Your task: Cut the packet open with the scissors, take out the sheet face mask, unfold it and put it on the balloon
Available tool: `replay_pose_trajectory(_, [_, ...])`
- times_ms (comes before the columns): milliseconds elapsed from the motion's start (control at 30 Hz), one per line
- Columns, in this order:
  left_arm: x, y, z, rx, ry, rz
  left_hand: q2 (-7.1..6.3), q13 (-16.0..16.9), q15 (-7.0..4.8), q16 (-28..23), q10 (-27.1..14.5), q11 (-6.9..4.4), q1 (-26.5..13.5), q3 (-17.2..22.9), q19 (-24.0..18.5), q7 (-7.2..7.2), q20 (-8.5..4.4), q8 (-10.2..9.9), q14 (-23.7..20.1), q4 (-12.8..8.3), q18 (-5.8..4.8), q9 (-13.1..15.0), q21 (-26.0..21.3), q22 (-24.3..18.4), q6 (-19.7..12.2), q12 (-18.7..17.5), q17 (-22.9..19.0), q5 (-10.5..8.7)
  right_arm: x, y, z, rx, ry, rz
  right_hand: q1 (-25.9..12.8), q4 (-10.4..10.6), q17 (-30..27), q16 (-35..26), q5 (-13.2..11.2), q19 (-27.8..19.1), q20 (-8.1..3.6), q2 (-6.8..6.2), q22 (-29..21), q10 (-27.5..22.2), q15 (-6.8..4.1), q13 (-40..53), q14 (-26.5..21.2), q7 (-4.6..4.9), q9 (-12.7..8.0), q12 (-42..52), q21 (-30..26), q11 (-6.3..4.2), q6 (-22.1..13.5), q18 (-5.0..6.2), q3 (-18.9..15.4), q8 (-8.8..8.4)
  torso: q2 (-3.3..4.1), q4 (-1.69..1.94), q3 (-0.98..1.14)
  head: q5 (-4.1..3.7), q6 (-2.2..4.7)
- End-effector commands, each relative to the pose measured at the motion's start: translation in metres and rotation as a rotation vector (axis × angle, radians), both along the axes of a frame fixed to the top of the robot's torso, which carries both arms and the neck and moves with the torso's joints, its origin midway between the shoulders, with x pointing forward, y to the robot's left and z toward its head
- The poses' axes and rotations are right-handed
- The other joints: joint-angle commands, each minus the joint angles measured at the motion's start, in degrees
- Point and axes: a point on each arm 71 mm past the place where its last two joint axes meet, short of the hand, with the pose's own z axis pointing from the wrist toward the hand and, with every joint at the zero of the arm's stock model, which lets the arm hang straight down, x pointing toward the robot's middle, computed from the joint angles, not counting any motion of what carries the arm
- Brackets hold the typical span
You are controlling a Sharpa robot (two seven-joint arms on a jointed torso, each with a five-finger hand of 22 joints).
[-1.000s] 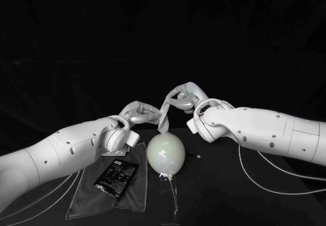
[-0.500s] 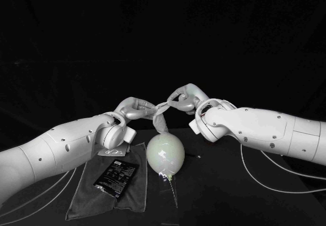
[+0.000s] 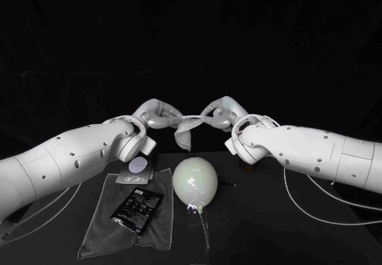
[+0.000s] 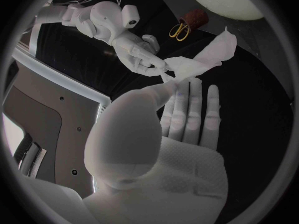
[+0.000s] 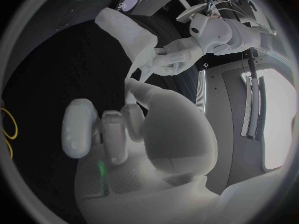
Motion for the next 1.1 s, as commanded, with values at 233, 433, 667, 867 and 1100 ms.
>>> replay_pose_trajectory(233, [0.008,0.005,0.015,0.118,-0.077,0.008,-0.07,0.37,-0.07,-0.23,0.36,-0.15,-1.3,0.73,-0.04,-0.2,-0.44,0.05,0.52,-0.89,0.63,7.34,1.2,0.78,0.06,0.38,0.27,0.17,0.014,0.001,0.019,-0.064,-0.084,0.077,-0.02,-0.13,12.44,0.26,0.16,0.11,-0.17,0.38,10.59,0.42,-0.51,1.79,4.93,0.01,1.75,-0.07,0.19,-0.03,0.44,-0.47,0.41,0.78,0.13,-0.03,0.01,0.0,0.15])
replay_pose_trajectory(433, [0.009,0.003,0.018,0.132,-0.09,0.006,0.05,0.5,-0.07,-0.28,0.34,-0.13,-1.59,0.87,0.07,-0.18,-0.59,-0.01,0.54,-1.27,0.6,7.5,1.69,1.17,0.06,0.4,0.35,0.17,0.023,0.004,0.03,-0.144,-0.09,0.13,-0.01,-0.18,12.45,0.26,0.16,0.07,-0.17,0.35,10.57,0.42,-0.51,1.8,4.93,0.02,1.74,-0.07,0.12,-0.03,0.39,-0.46,0.45,0.77,0.07,0.0,-0.04,-0.03,0.05])
replay_pose_trajectory(667, [0.01,0.002,0.02,0.122,-0.093,0.018,0.39,0.75,-0.04,-0.36,0.34,-0.1,-1.97,1.06,0.21,-0.12,-0.86,-0.07,0.53,-1.73,0.54,7.87,2.51,1.81,-0.01,0.5,0.45,0.17,0.03,0.008,0.035,-0.282,-0.068,0.201,0.0,-0.28,12.43,0.25,0.16,0.03,-0.17,0.25,10.56,0.43,-0.49,1.85,4.93,0.03,1.74,-0.05,0.06,-0.02,0.33,-0.44,0.49,0.78,-0.02,0.02,-0.06,-0.03,0.18])
replay_pose_trajectory(867, [0.012,0.003,0.02,0.096,-0.085,0.035,0.66,1.04,0.01,-0.48,0.21,-0.04,-2.45,1.19,0.11,-0.05,-1.15,-0.12,0.51,-2.19,0.37,8.38,3.43,2.58,-0.17,0.55,0.54,0.17,0.032,0.012,0.036,-0.365,-0.066,0.223,-0.01,-0.3,12.4,0.23,0.16,0.0,-0.17,0.22,10.54,0.43,-0.48,1.85,4.91,0.03,1.74,-0.06,0.01,-0.01,0.31,-0.43,0.49,0.79,0.04,-0.01,-0.02,-0.02,0.37])
replay_pose_trajectory(1100, [0.014,0.006,0.021,0.052,-0.075,0.051,1.09,1.34,0.09,-0.68,-0.02,0.04,-2.8,1.33,-0.22,0.03,-1.48,-0.16,0.37,-2.67,0.13,9.01,4.43,3.48,-0.44,0.56,0.6,0.17,0.033,0.014,0.035,-0.44,-0.084,0.228,-0.01,-0.32,12.41,0.24,0.16,0.06,-0.17,0.2,10.58,0.42,-0.47,1.85,4.92,0.03,1.74,-0.07,0.14,-0.01,0.3,-0.46,0.5,0.8,0.05,-0.04,-0.06,-0.03,0.34])
